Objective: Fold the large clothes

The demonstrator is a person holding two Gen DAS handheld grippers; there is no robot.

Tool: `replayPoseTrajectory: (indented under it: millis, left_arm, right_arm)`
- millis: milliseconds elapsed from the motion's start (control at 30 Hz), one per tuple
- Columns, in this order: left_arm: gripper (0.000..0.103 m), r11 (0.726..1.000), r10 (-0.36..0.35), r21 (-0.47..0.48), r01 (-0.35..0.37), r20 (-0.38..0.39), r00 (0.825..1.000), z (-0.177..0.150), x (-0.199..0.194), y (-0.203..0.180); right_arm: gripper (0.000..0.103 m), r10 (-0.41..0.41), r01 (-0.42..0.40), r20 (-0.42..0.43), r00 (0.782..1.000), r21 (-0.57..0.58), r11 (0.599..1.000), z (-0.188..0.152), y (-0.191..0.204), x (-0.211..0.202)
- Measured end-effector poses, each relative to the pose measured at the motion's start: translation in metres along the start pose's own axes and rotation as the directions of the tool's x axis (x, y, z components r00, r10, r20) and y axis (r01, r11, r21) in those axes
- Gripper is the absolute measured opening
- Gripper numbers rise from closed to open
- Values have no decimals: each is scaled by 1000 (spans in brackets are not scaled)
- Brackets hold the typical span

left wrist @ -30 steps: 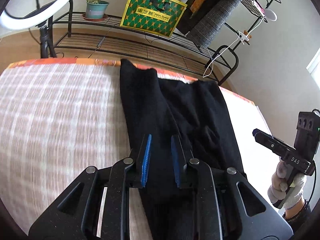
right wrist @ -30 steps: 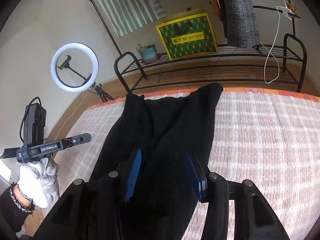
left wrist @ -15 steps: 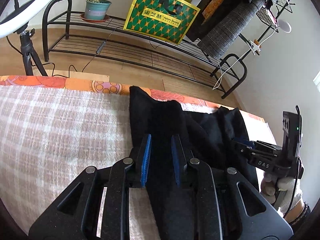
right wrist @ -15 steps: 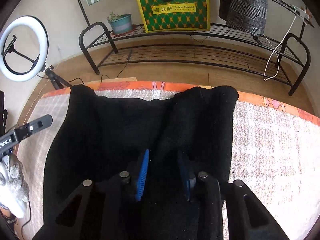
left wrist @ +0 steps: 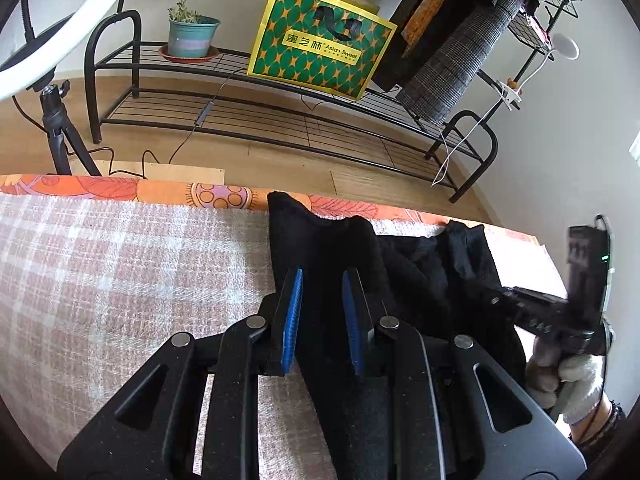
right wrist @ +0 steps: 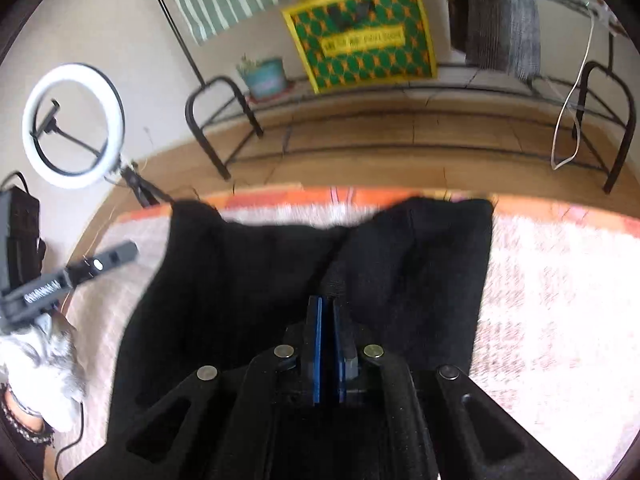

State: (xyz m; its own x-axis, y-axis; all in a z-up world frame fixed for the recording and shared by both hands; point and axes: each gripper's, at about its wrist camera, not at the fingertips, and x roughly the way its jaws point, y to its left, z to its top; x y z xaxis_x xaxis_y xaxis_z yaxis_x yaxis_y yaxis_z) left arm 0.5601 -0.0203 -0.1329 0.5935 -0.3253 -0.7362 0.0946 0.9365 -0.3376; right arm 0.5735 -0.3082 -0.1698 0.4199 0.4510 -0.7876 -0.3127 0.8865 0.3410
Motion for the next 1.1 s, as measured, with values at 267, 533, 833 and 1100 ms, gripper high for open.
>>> replayPoseTrajectory:
  millis: [267, 533, 833, 1100]
  left_arm:
    - [20, 1000, 4, 27, -4, 6, 1000, 4, -5, 9]
    - [20, 1000, -8, 2, 8, 0, 1000, 14, 2, 23]
    - [20, 1000, -2, -4, 2, 2, 1000, 15, 6, 30]
    - [20, 999, 35, 22, -34, -64, 997, 19, 44, 13]
  right_arm:
    - [40, 81, -79, 22, 997, -47, 996, 13, 27, -25]
    - [50, 172, -194, -133, 976, -176, 965, 15, 110, 21]
    - [5, 86, -100, -110, 990, -125, 987, 4, 97, 22]
    - [31, 64, -80, -133, 989, -120, 990, 11, 85, 22]
